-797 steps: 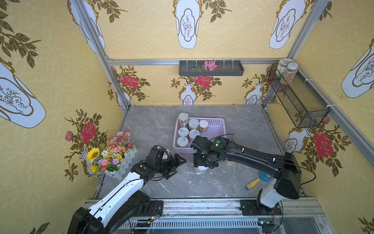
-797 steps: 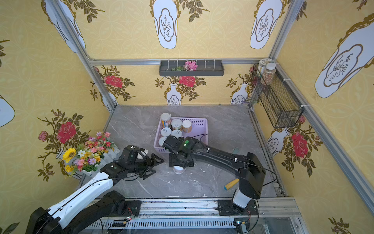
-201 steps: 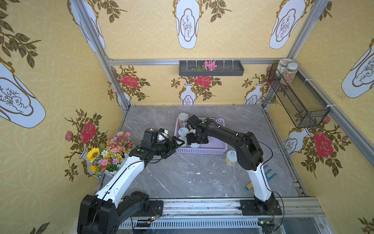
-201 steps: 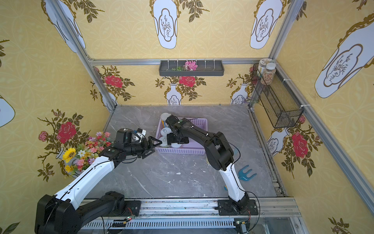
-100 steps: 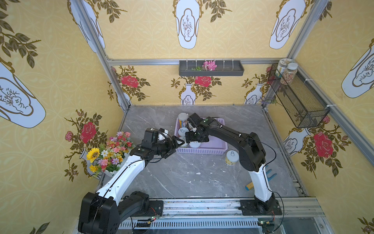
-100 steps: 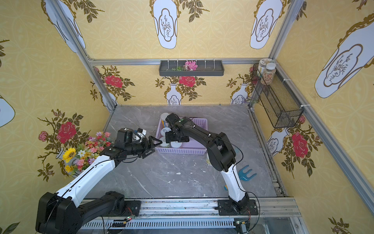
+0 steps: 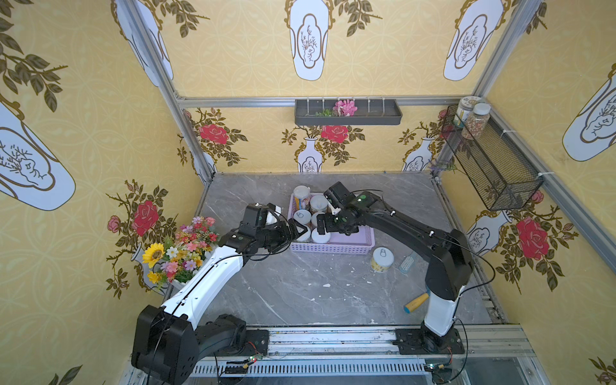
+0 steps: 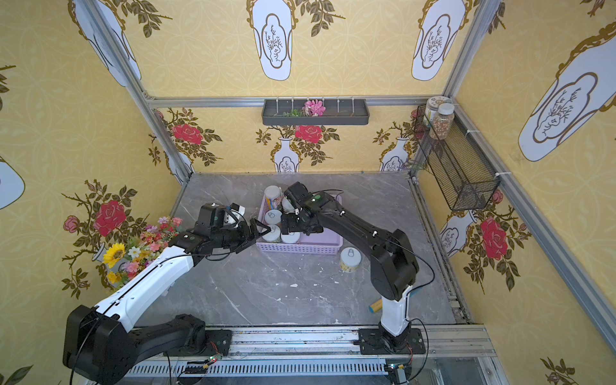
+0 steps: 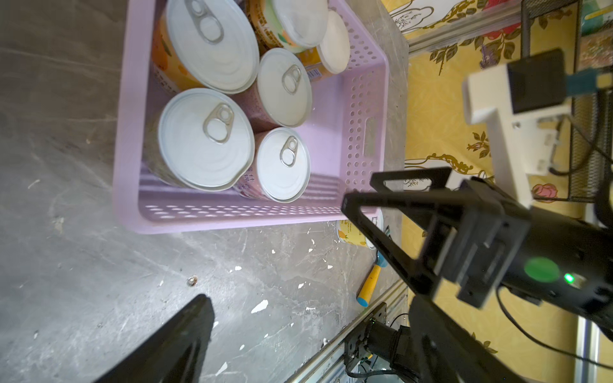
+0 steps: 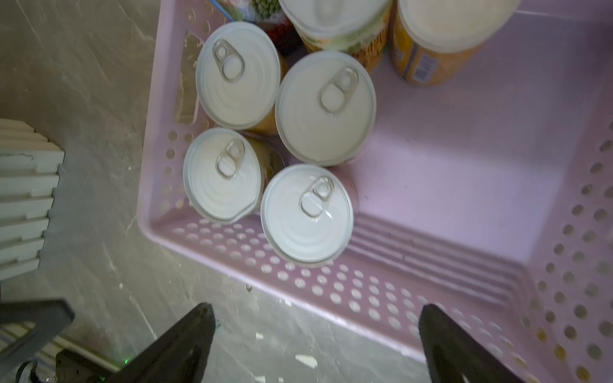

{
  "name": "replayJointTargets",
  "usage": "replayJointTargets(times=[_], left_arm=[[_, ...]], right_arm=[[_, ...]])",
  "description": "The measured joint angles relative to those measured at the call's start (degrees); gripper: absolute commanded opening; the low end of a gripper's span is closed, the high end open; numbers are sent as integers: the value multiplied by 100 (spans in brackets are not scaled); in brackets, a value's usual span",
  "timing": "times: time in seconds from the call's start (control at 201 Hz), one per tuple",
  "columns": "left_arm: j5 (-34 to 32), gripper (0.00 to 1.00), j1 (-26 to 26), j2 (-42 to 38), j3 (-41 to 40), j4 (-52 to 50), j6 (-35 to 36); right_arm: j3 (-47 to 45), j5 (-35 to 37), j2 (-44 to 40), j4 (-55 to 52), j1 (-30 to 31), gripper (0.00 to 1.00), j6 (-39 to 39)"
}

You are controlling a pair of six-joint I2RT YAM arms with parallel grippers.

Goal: Put the canned food in the basket
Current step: Pick up the canned food from the center of the board.

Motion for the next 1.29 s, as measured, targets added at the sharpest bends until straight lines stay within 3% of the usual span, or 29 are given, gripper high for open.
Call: replayJointTargets(times=[0.299,0.572,0.772,1.289], left_arm=[[-603,97,-1290,850,713,101,262],[-767,97,-2159,1209,752,466,68],[-944,98,-2264,1187,608,564,-81],[-1322,98,-2269,927,262,549,-179]], right_arm=[[-1425,426,-1722,-883,-726,97,98],[-2396,199,-2347,-1132,-1690,97,175],[-2509,-170,-2116,-1161,-1843,97,24],[-2675,-310,-1213,-734,-2048,97,-92]])
